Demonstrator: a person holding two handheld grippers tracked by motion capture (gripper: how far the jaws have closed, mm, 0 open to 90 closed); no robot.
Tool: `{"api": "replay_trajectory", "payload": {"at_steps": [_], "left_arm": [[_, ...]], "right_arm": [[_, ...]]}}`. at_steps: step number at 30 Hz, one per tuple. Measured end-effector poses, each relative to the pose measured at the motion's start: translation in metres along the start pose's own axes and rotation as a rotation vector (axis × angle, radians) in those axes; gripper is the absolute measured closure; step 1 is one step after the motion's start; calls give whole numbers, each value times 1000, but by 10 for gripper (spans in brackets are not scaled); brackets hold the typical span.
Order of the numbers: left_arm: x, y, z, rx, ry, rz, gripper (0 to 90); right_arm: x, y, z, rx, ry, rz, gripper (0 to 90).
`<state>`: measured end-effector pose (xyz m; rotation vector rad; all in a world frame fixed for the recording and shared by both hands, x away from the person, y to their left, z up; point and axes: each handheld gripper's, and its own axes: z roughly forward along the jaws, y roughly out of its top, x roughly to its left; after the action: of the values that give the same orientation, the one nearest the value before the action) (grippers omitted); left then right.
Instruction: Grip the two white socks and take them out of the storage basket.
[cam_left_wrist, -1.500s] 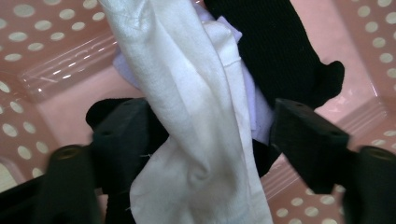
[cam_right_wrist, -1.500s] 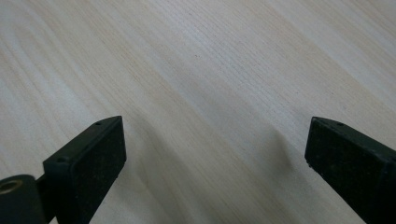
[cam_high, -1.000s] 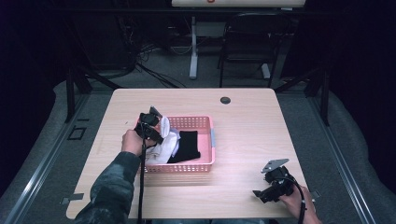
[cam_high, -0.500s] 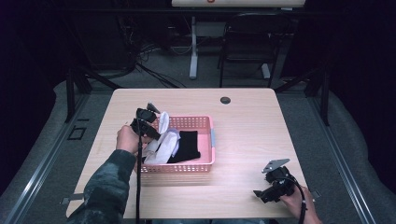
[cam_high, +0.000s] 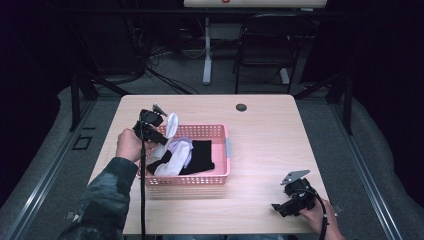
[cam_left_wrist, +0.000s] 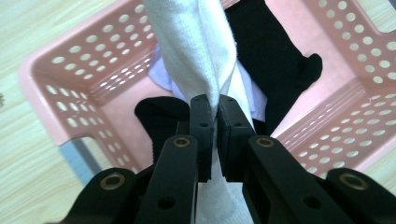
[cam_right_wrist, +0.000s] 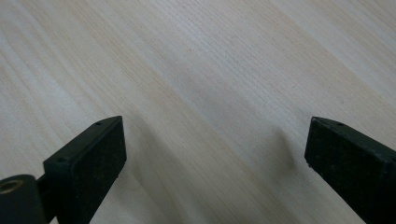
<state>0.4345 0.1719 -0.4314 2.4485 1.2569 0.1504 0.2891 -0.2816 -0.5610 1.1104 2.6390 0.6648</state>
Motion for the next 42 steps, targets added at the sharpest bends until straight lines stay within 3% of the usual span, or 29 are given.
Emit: {"api": "replay_trajectory", "payload": {"at_steps": [6,8,18,31,42], "left_arm": [[-1,1,-16,-8,14,21,860],[0,1,-21,-16,19,22,860],[6,-4,-47,-38,52,12,860],[25,-22,-67,-49,98,-36,860],[51,-46,-81,-50,137,-96,860]], "right_arm": [[0,0,-1,8,-8,-5,46],[0,0,-1,16,-24,-14,46],[0,0,-1,14,-11,-10,46],[0,0,0,12,-6,-4,46],[1,1,1,7,-1,-2,46]]}}
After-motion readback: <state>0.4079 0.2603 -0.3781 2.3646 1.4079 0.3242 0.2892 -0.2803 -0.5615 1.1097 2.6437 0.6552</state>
